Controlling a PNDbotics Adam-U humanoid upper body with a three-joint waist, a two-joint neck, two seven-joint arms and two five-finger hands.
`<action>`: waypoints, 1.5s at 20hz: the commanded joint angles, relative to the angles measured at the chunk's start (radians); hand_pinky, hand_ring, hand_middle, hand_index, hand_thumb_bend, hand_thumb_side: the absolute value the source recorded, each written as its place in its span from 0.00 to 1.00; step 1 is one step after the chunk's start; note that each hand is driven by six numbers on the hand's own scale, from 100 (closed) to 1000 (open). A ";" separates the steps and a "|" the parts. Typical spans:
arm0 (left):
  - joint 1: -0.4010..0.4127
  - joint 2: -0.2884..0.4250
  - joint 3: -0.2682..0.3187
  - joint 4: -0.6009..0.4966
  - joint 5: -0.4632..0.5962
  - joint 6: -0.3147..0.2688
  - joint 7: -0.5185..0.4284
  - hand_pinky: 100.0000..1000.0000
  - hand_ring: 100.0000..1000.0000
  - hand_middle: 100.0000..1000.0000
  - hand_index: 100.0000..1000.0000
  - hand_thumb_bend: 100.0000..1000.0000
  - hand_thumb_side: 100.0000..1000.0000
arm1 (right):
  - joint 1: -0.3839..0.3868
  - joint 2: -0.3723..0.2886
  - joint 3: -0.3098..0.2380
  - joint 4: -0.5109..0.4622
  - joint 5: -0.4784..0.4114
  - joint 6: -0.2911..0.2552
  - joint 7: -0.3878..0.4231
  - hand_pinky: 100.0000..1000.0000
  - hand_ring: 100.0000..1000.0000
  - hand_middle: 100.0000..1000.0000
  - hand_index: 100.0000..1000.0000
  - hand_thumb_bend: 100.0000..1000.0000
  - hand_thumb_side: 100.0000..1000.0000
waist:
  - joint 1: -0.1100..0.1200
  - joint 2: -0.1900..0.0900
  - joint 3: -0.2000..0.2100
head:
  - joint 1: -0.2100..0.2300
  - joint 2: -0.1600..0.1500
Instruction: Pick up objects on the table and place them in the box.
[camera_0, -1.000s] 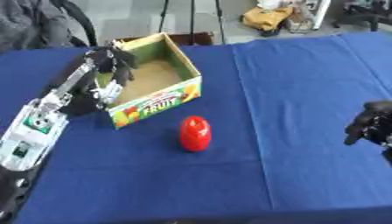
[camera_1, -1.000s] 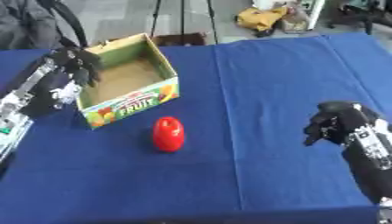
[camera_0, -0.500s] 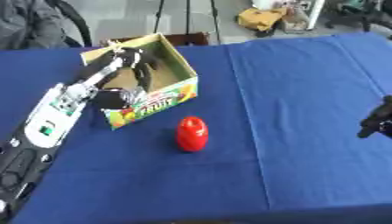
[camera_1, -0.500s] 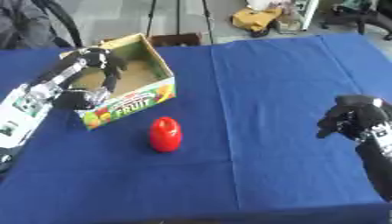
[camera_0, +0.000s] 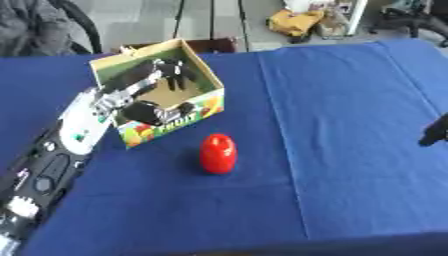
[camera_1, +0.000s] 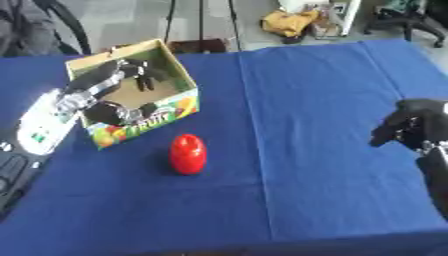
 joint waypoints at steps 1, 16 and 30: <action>-0.038 -0.010 -0.019 0.034 -0.065 -0.052 0.012 0.48 0.58 0.66 0.81 0.27 0.54 | -0.024 -0.026 0.003 -0.021 -0.030 -0.007 0.024 0.47 0.53 0.51 0.70 0.00 0.51 | -0.001 -0.013 -0.007 | 0.008 -0.003; -0.049 -0.079 -0.072 0.151 -0.324 -0.180 0.090 0.50 0.61 0.69 0.82 0.48 0.80 | -0.045 -0.021 0.012 -0.021 -0.061 0.000 0.055 0.46 0.53 0.51 0.70 0.00 0.51 | 0.002 -0.012 -0.028 | 0.008 0.001; -0.031 -0.096 -0.100 0.168 -0.399 -0.206 0.059 0.42 0.54 0.66 0.82 0.46 0.77 | -0.042 -0.017 0.015 -0.021 -0.054 0.000 0.057 0.46 0.53 0.51 0.70 0.00 0.51 | 0.003 -0.010 -0.027 | 0.007 0.002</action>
